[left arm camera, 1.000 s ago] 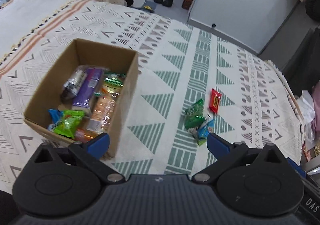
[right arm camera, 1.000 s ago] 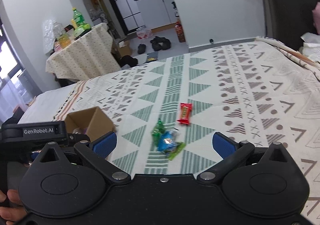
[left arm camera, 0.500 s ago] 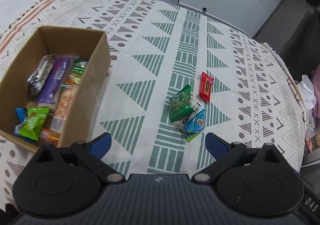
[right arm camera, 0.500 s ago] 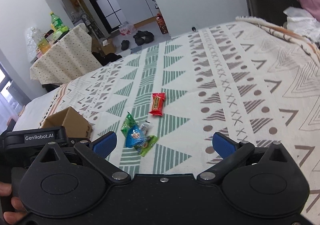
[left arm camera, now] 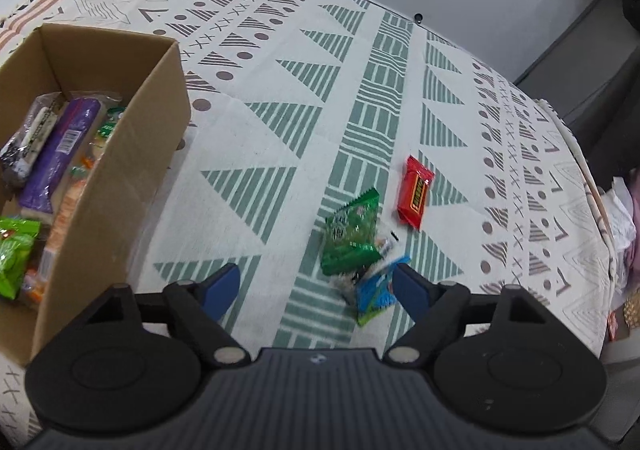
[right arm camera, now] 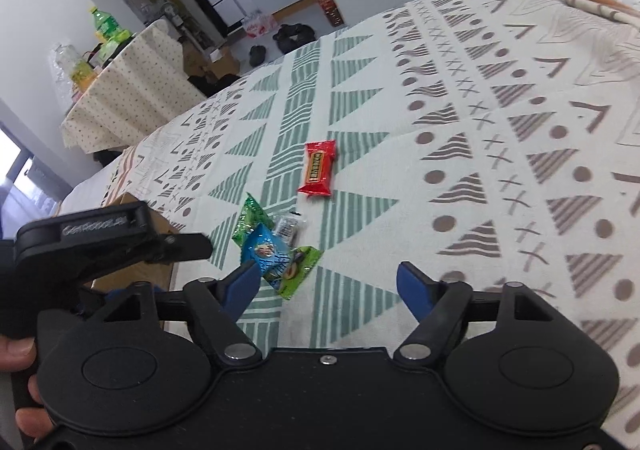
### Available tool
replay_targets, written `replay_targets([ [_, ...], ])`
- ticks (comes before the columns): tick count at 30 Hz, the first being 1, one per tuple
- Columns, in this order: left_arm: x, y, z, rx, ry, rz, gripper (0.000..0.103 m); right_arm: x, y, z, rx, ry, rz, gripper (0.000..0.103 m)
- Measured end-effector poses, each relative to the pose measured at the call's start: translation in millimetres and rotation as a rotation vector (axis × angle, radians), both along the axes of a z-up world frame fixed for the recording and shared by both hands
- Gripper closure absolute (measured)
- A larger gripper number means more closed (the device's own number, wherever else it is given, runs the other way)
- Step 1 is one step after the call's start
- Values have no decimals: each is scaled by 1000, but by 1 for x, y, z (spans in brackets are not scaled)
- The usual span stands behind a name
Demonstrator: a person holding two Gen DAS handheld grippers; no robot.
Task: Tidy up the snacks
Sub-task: 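Move both open grippers back over the remaining snacks, then grasp green-wrapped packet with left gripper while right grasps blue candy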
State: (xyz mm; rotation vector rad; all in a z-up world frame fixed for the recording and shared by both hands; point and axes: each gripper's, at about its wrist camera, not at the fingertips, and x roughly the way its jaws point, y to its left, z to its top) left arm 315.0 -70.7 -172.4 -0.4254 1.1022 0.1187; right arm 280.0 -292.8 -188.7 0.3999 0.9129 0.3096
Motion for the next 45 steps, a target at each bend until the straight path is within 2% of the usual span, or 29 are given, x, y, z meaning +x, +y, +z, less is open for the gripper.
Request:
replay_targets([
  [6, 20, 0, -12, -18, 15, 12, 27, 17, 15, -8, 27, 13, 44, 31],
  [11, 38, -1, -28, -49, 51, 27, 44, 30, 30, -16, 39, 33, 68, 31],
  [16, 48, 0, -40, -83, 76, 31, 51, 41, 37, -25, 63, 62, 56, 31],
  [19, 50, -3, -43, -120, 86, 14, 68, 48, 45, -32, 58, 102, 63, 31],
  [20, 50, -4, -43, -124, 89, 9, 69, 50, 48, -37, 52, 132, 64, 32],
  [22, 51, -6, -41, -112, 92, 2, 71, 50, 50, -37, 36, 129, 54, 37],
  [23, 51, -6, -40, -109, 95, -1, 73, 50, 50, -37, 41, 131, 54, 48],
  [24, 51, -6, -39, -107, 98, -1, 74, 50, 48, -37, 58, 146, 55, 64],
  [26, 50, -5, -37, -98, 105, 0, 76, 49, 44, -38, 78, 175, 42, 69],
  [29, 46, 1, -32, -91, 102, 1, 76, 41, 41, -29, 63, 158, 45, 73],
  [37, 20, 17, -12, -73, 70, -4, 76, 25, 40, -6, 31, 109, 7, 73],
  [45, -12, 30, 23, -46, 6, -10, 76, 6, 46, 19, 29, 52, -25, 73],
])
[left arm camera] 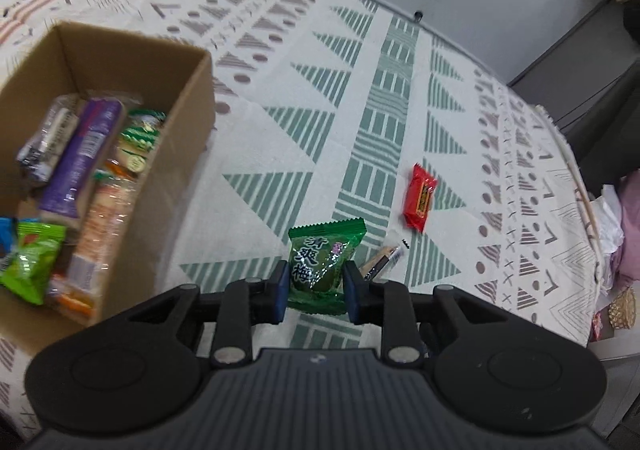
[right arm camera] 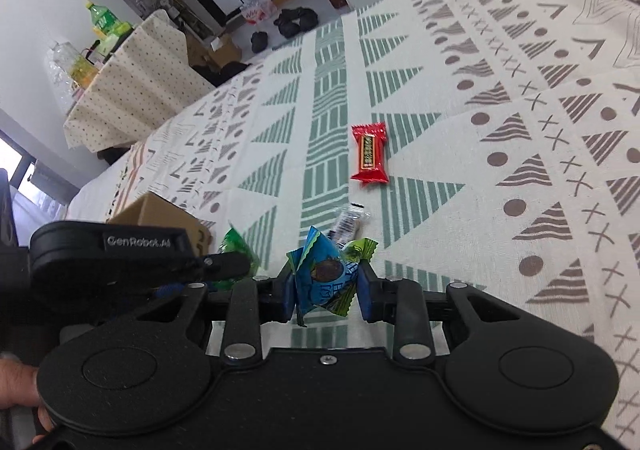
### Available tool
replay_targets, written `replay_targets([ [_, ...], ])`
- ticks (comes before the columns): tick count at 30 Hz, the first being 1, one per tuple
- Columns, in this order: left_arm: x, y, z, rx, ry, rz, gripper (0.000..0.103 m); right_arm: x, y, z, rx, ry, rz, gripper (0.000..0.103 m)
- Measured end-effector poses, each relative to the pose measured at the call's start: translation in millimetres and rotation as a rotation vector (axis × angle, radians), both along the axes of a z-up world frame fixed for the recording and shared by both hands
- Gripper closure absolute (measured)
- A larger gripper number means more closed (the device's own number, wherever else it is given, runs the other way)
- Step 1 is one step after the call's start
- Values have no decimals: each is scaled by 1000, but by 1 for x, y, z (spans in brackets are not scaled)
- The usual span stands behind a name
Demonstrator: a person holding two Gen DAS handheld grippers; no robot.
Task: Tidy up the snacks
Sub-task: 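Grasp green-wrapped packet with left gripper while right grasps blue candy, then carry green packet into box and release while right lowers blue candy in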
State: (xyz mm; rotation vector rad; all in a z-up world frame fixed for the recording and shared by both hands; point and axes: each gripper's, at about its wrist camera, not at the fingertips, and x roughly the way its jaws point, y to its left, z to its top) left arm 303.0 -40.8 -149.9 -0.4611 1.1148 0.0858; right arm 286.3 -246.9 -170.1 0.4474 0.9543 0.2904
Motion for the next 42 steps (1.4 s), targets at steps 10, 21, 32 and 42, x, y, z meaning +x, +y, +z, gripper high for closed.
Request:
replay_targets([
  [10, -32, 14, 33, 16, -75, 8, 76, -22, 9, 33, 9, -92, -4, 73],
  [21, -53, 35, 58, 23, -120, 34, 76, -35, 25, 55, 27, -150, 8, 73],
  [32, -62, 75, 69, 38, -132, 81, 76, -30, 53, 70, 35, -190, 34, 73],
  [42, -60, 117, 69, 42, -129, 132, 76, -19, 89, 80, 58, -209, 67, 73],
])
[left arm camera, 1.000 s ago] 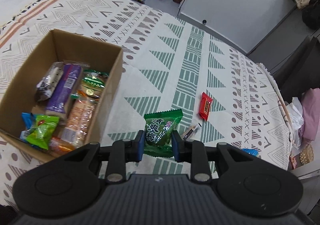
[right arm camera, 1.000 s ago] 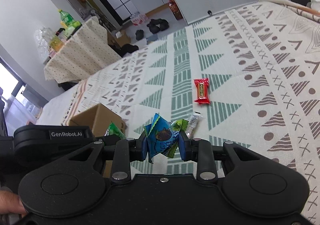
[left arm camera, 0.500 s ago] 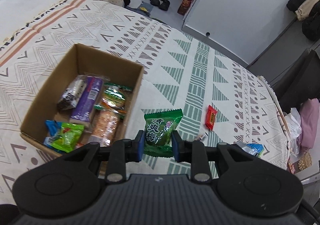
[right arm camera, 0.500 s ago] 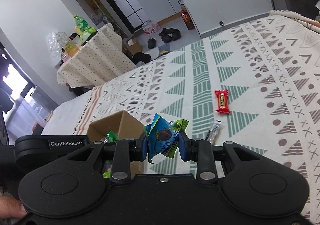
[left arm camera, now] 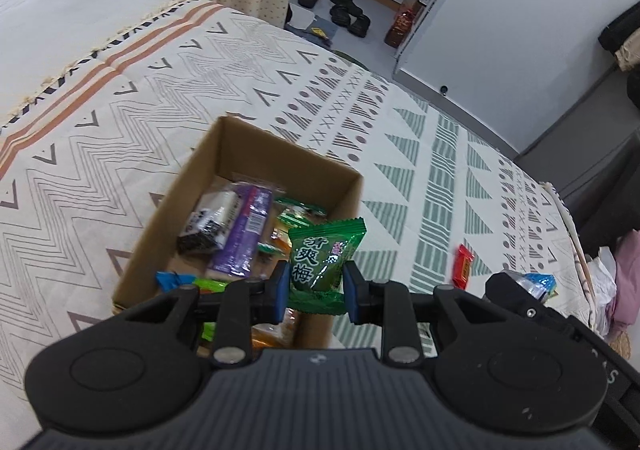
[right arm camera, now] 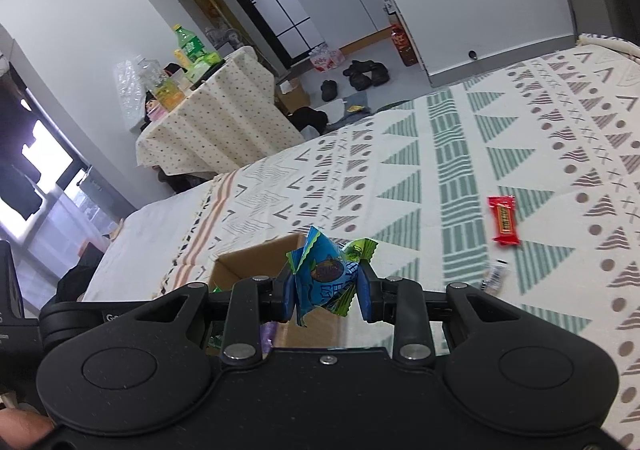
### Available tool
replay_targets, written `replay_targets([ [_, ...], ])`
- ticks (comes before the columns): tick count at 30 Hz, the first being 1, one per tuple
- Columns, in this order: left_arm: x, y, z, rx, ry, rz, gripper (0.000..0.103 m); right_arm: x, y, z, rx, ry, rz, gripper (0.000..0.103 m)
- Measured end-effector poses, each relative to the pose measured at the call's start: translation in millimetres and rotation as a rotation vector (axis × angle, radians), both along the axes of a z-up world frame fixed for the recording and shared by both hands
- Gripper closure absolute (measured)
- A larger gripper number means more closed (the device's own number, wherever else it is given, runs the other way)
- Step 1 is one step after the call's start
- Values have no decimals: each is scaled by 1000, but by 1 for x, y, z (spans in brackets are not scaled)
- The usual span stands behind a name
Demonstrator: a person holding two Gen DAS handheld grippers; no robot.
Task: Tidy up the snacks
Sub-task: 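Carry green packet into box and release while right lowers blue candy in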
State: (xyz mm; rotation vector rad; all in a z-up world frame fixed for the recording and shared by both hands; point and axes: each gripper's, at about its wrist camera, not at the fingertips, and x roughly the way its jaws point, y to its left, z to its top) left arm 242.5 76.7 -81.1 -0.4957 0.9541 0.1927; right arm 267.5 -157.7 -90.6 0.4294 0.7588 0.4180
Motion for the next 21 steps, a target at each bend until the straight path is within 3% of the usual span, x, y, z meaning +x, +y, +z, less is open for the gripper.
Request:
replay_targets([
  [21, 18, 56, -21, -76, 27, 50, 75, 25, 58, -7, -14, 18, 65, 73],
])
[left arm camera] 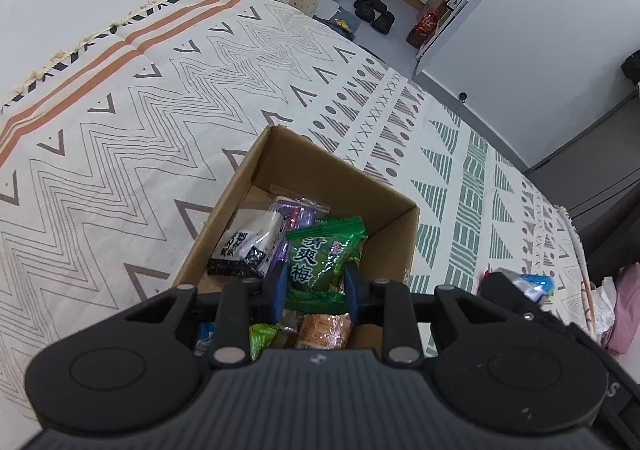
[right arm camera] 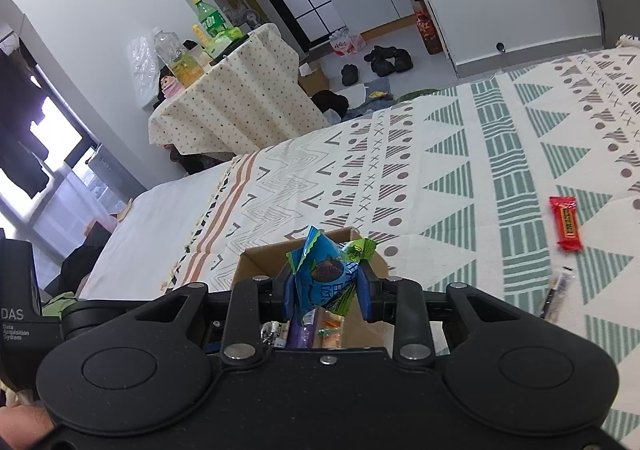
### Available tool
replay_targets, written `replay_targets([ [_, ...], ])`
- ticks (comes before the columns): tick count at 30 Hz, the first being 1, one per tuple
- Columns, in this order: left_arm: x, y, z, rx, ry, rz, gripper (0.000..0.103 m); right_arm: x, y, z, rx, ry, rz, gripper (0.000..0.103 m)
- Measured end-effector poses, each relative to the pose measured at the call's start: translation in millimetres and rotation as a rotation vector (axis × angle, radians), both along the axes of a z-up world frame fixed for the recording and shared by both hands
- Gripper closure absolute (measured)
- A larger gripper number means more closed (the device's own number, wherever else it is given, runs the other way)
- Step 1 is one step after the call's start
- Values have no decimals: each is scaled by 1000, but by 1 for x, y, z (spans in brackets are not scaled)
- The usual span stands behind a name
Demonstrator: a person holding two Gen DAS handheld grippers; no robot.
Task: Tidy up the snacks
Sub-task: 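Carry green packet into box and release while right lowers blue candy in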
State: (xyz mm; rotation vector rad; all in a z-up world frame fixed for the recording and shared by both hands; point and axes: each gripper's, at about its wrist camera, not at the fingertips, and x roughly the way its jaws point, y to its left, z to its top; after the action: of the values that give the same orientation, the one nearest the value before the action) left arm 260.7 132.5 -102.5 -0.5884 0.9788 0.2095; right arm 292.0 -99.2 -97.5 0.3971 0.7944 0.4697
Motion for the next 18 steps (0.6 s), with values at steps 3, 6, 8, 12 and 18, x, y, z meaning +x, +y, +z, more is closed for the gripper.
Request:
replay_targets([
  [3, 2, 4, 1, 13, -11, 1, 73, 3, 9, -3, -7, 6, 14, 73],
  [6, 5, 10, -3, 4, 9, 10, 68, 6, 15, -4, -8, 14, 20, 73],
  [8, 6, 12, -4, 3, 19, 13, 54, 8, 20, -4, -9, 16, 25, 73],
  [12, 5, 19, -2, 33, 31, 45, 39, 12, 27, -2, 7, 20, 32, 73],
  [18, 1, 31, 4, 53, 33, 90, 25, 18, 31, 2, 37, 17, 10, 58],
])
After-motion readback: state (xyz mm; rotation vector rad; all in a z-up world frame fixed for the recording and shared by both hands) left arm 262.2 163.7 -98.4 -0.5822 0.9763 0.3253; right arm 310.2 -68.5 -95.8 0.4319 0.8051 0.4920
